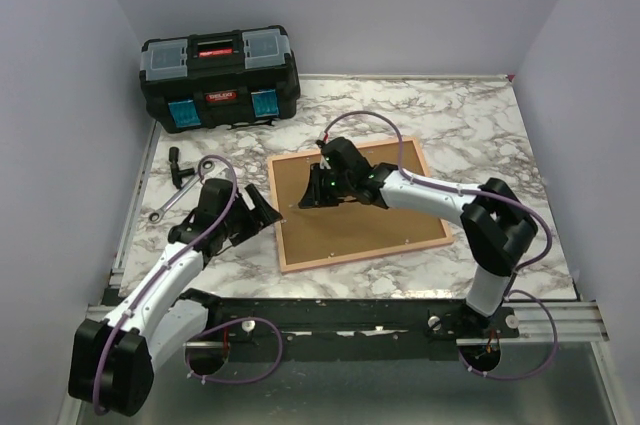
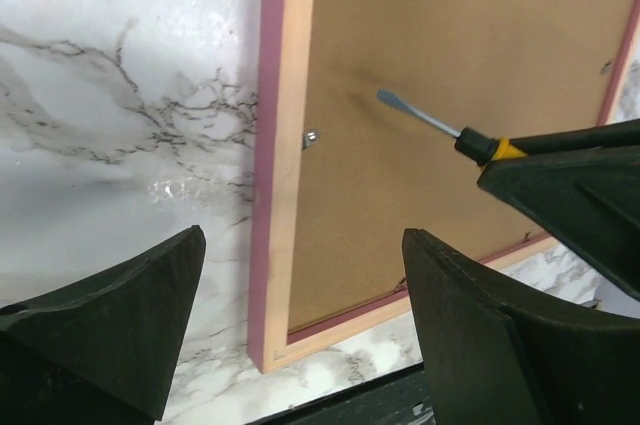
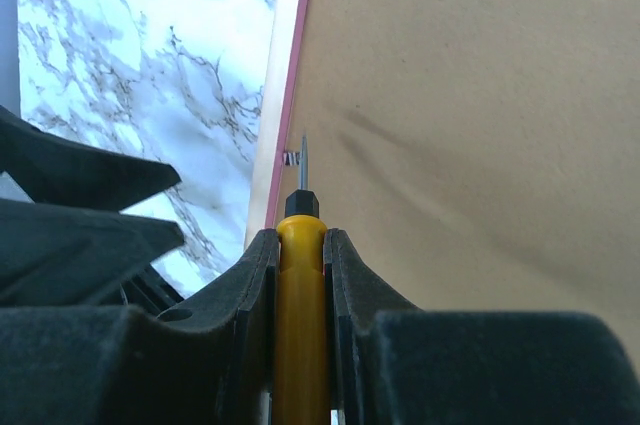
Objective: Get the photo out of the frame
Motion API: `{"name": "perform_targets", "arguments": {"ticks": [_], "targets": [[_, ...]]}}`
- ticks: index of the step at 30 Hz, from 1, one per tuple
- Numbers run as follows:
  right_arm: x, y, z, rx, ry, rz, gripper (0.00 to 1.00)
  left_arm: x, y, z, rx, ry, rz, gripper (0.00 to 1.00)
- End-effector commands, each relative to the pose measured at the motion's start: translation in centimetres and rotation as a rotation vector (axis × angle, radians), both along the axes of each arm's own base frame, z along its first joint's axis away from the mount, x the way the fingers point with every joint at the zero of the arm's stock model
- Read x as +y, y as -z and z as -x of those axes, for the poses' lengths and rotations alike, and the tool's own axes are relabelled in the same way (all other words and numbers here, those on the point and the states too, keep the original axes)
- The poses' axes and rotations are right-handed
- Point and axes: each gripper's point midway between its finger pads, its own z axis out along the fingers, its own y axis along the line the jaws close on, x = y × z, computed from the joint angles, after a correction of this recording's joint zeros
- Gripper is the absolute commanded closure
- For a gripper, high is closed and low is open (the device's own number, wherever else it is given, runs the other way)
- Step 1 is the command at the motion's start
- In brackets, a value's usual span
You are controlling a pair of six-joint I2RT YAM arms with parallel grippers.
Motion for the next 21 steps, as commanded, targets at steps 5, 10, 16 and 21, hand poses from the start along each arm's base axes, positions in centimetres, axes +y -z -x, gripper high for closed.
{"name": "perform_targets", "arguments": {"ticks": [5,10,16,21], "targets": [[1.8,1.8,-0.1,0.027,0.007,0.06,0.99,-0.8,3.3,0.9,0.098,0.075,-0.014,0.25],[2.2,2.5,0.5,0.046,-0.017,0.063,0.99,-1.2,3.7,0.7,0.097,0.081,-0.009,0.36],[3.1,2.9,1.3,0.051,-0.049,0.058,0.99,-0.9,4.5,0.6,0.119,0.067,-0.029,0.53],[3.7,2.7,1.1,0.035,-0.066,0.058,1.0,-0.7,5.1,0.7,0.124,0.062,-0.043,0.63]]}}
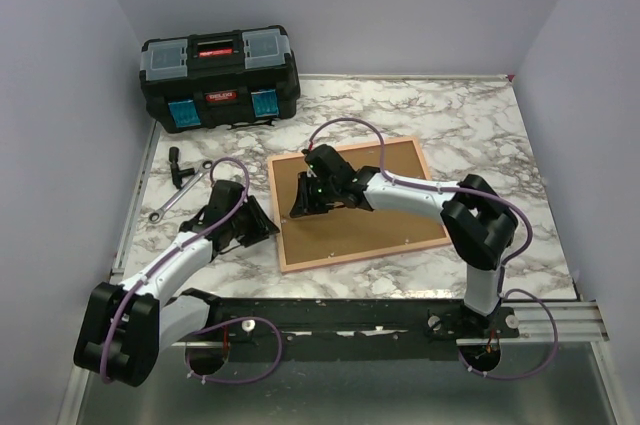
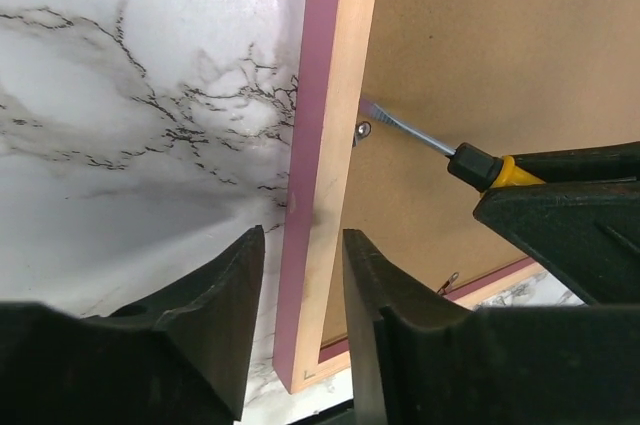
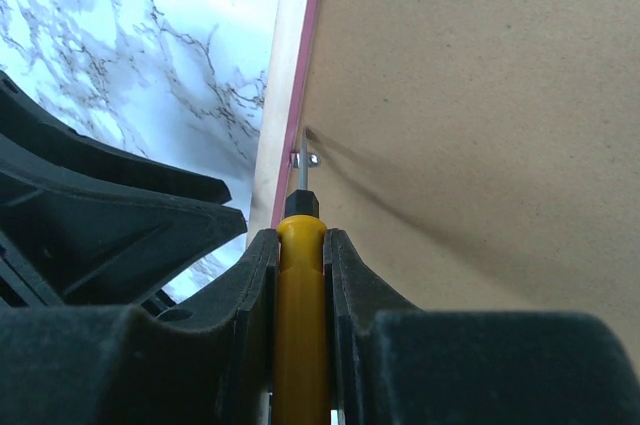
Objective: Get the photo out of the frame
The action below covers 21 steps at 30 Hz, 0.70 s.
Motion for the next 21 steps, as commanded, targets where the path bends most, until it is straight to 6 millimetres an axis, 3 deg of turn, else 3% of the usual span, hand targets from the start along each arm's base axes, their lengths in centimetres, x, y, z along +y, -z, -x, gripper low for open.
{"name": "perform_targets", "arguments": {"ticks": [1,9,15,21], "targets": [[0.9,0.1,0.0,-0.011,-0.025,0.007,0.99,0.1,0.8,0.0,-0.004,0.008,-0.019,0.65],[0.2,0.8,1.1,0.004,-0.026,0.038,0.99,-0.1,2.0,0.1,0.039,0.023,-0.046,0.68],[0.0,1.6,2.7,0.019,-0.044,0.085,0.99,0.4,2.7,0.2,0.075,0.015,-0.088,0.79],[-1.1,1.4,3.2,-0.009,-0.03,0.163,0.99,0.3,2.9,0.2,0.092,0.005,-0.083,0.83]]}}
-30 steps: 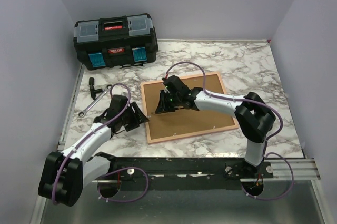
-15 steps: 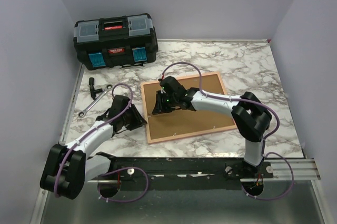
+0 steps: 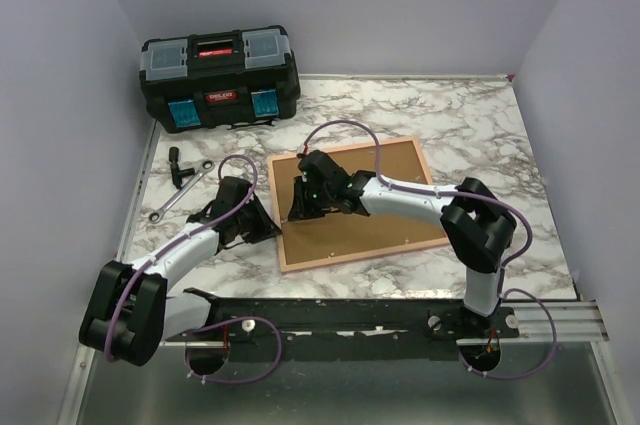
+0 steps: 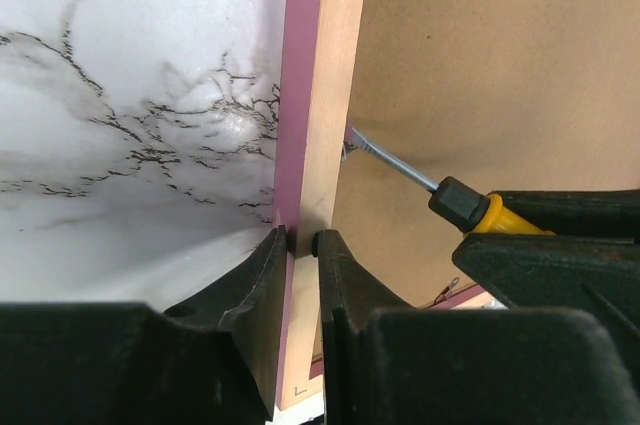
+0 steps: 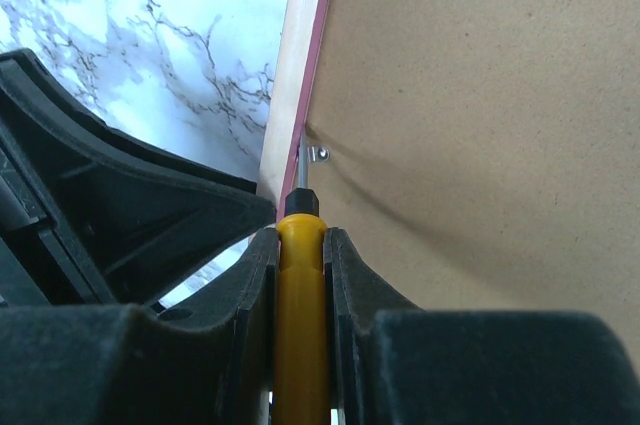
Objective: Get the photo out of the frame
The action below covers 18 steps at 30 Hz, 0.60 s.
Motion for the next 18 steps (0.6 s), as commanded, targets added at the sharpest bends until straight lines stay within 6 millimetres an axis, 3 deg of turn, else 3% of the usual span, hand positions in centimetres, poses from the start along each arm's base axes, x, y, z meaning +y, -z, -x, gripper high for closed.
{"name": "perform_targets", "arguments": {"ticks": [1,14,18], "targets": [[-2.1,1.3,2.5,0.024,-0.019,0.143,0.99,1.2,1.9,0.7,0.056,-0.02,-0.073,0.83],[-3.7,0.3,3.5,0.008,-0.014,0.185,0.99,0.9,2.1,0.5,0.082,-0.009,-0.077,0.89],[-4.3,-0.6,2.3,-0.041,0.034,0.224,1.0,1.1,1.6,0.4,0.077,-0.011,-0.083,0.89]]}}
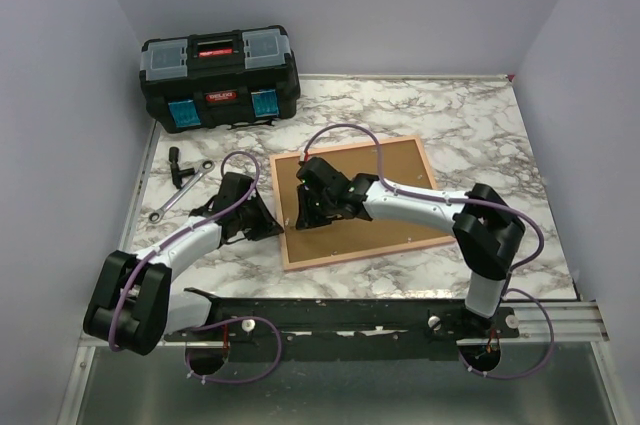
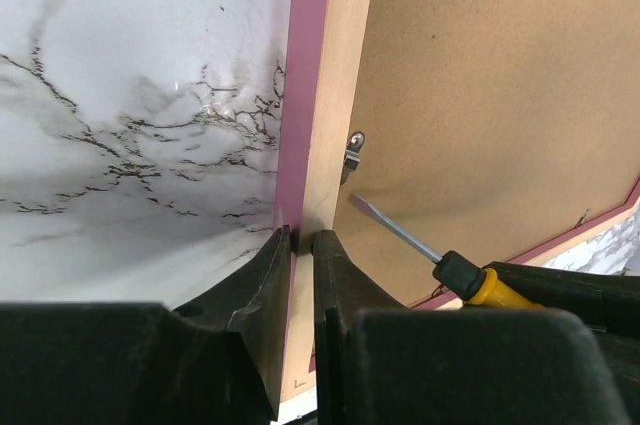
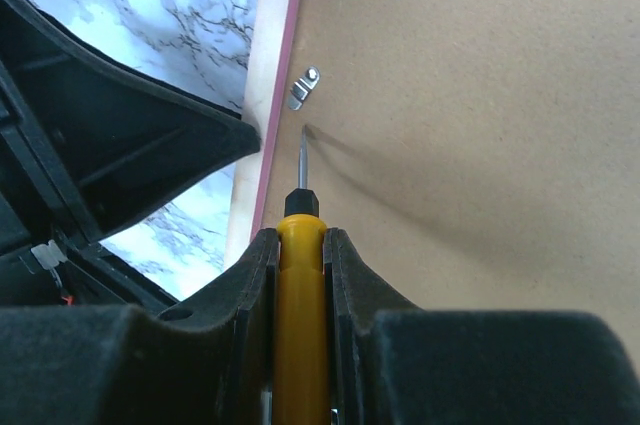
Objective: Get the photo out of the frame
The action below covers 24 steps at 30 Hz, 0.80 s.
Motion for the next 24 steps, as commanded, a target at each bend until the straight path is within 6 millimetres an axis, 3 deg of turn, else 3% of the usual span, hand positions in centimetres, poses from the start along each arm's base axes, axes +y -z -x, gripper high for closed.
{"name": "perform_targets", "arguments": {"ticks": [1,6,13,19,21,24], "targets": [[-2.5,-0.4,-0.2,-0.04,0.036,0.118,0.99,1.7,1.8,0.9,0.044,-0.018,-0.101,0.89],[-1.5,-2.0,-1.1,-0.084,0.041,0.057,0.99,1.7,1.9,1.4,0.05,0.001,-0.099,0.89],[1.1,-2.7,-2.5,-0.1,0.006,0.025,0.99,1.8,1.8,1.7,0.043,0.015,-0.1,0.89],[0.8,-2.7,-4.6,-0.176,0.037,0.067,0.99,1.8,1.1,1.7,0.009,0.021,-0.092,0.88],[-0.2,-2.9,-6.0,-0.197,0.079,0.075,0.99,1.8,0.0,1.4,-0.032,0.026,-0.088,0.84],[-1.3,-3.6,-8.2,-0.187,0.113,0.0,0.99,1.1,-3.1,0.4,-0.134,0.053,-0.048,0.65]]}}
